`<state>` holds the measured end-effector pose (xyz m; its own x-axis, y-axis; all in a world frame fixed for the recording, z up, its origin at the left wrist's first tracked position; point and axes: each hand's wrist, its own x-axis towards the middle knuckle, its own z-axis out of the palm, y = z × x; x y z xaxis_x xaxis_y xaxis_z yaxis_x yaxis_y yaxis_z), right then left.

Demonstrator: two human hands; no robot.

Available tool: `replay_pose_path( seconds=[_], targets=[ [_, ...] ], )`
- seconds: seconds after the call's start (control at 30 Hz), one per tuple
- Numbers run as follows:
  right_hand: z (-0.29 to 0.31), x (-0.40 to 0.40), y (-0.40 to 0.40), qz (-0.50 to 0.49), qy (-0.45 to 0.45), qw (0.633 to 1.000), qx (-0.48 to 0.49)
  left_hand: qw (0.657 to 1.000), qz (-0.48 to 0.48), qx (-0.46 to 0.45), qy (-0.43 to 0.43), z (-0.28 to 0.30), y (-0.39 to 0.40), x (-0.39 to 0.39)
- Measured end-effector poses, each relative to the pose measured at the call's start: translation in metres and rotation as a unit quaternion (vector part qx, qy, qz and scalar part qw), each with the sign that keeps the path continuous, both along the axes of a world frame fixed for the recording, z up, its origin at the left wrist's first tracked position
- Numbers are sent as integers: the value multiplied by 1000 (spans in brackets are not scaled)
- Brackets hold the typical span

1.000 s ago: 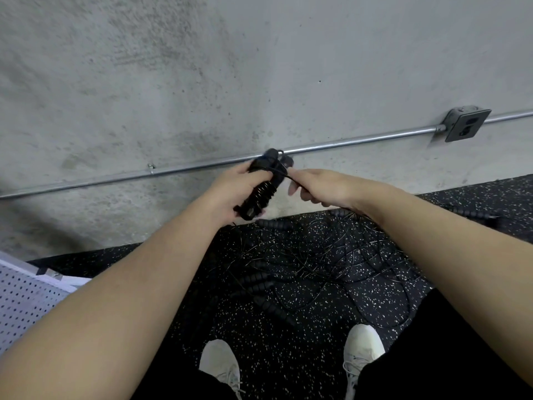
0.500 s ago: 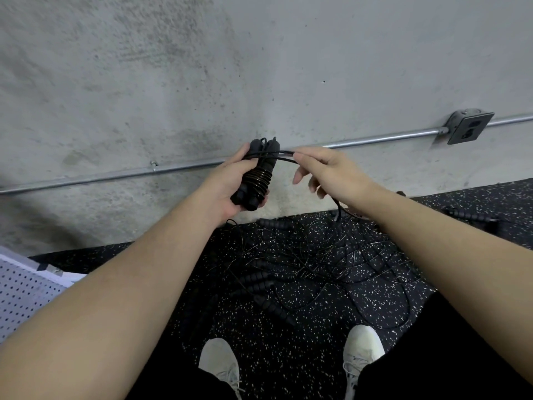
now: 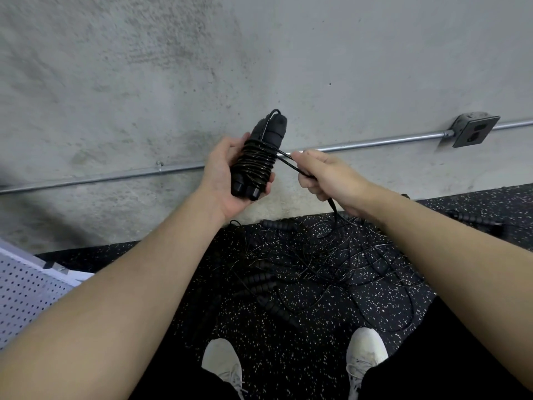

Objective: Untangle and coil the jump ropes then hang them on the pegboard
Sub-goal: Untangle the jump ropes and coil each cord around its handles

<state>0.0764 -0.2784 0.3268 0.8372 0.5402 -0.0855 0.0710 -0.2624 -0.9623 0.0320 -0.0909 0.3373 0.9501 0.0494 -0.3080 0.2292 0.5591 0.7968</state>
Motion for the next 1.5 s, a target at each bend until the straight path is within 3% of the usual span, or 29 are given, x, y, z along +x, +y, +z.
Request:
replay_pose_path(
  seconds=[0.23,0.53,0.8,0.9,0.97,1.1,1.2,1.43,1.5],
  targets=[
    [1,5,-14,18,17,1000,-5,993,-68,90,-30,3,3,-4],
    [-2,14,-39,68,47,997,-2,986,-118,96,-67,2,2,-5],
    [-6,22,-55,47,35,989,-136,962,-208,167,-66,-1,4,-8],
    [-9,27,-57,15,43,989,-138,944,-241,224,-42,-2,1,-8],
    [-13,30,-60,19,48,987,-153,922,-268,278,-33,-8,-1,-6],
    [-19,29,-54,12,50,985,-166,819,-314,473,-85,-18,-7,-3],
    [-18,27,-45,-10,39,985,-165,755,-348,550,-80,-18,-14,1],
    [-11,19,-31,-16,-13,982,-188,662,-337,667,-63,-29,-20,8],
    [-9,15,-28,-15,-42,981,-186,660,-320,676,-74,-31,-22,7]
  ],
)
